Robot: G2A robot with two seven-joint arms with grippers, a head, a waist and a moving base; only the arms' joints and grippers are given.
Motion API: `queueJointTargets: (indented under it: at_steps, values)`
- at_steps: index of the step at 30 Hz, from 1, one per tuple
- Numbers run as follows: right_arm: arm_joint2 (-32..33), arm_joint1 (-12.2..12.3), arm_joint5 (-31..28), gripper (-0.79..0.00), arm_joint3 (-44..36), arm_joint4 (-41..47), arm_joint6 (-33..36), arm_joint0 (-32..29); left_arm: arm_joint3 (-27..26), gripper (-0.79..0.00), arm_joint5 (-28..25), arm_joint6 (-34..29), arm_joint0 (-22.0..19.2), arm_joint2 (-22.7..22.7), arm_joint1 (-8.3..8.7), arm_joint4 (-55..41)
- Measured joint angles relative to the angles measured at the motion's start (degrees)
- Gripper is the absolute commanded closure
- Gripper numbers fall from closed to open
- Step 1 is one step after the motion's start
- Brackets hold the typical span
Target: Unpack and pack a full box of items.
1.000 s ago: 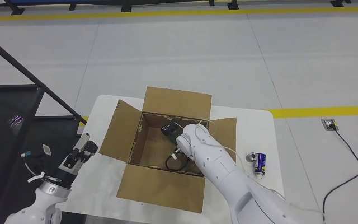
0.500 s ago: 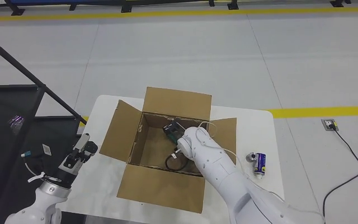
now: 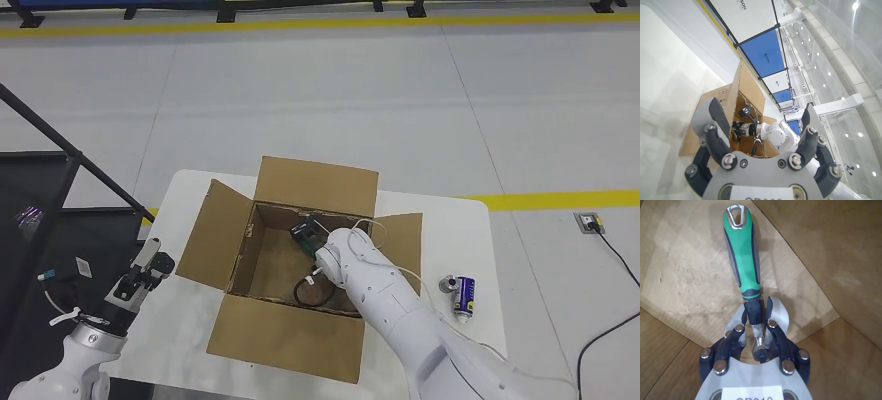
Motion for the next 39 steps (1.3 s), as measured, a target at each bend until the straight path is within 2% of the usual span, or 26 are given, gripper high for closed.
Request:
queueJointTargets:
  at_steps: [8,10,15,16,17,20,26,31,39]
  values:
    - [0.5,0.2,-0.3,0.0,0.1,-0.2,0.1,0.8,0.0,-0.785,0.0,0.0,0.0,0.0,0.0,0.0]
    - [0.6,0.3,-0.6,-0.043,0.0,-0.2,0.2,0.9,0.0,-0.785,0.0,0.0,0.0,0.0,0.0,0.0]
    - [0.7,0.3,-0.7,-0.062,-0.3,-0.7,0.5,0.8,0.0,-0.785,0.0,0.0,0.0,0.0,0.0,0.0]
    - [0.7,0.3,-0.7,-0.049,-0.4,-0.7,0.5,0.8,0.0,-0.785,0.0,0.0,0.0,0.0,0.0,0.0]
    - [0.8,0.3,-0.7,0.0,-0.4,-0.8,0.6,0.7,0.0,-0.785,0.0,0.0,0.0,0.0,0.0,0.0]
    - [0.9,0.3,-1.1,0.0,-0.3,-0.8,0.8,0.6,0.0,-0.785,0.0,0.0,0.0,0.0,0.0,0.0]
    - [1.4,0.6,-3.8,0.0,-0.9,-0.6,-0.4,0.9,0.0,-0.785,0.0,0.0,0.0,0.0,0.0,0.0]
    - [2.1,1.3,-8.6,0.0,-2.9,-0.2,-3.4,1.2,0.0,-0.785,0.0,0.0,0.0,0.0,0.0,0.0]
    - [3.2,3.5,-11.8,0.0,-11.3,-2.3,-4.6,0.0,0.0,-0.785,0.0,0.0,0.0,0.0,0.0,0.0]
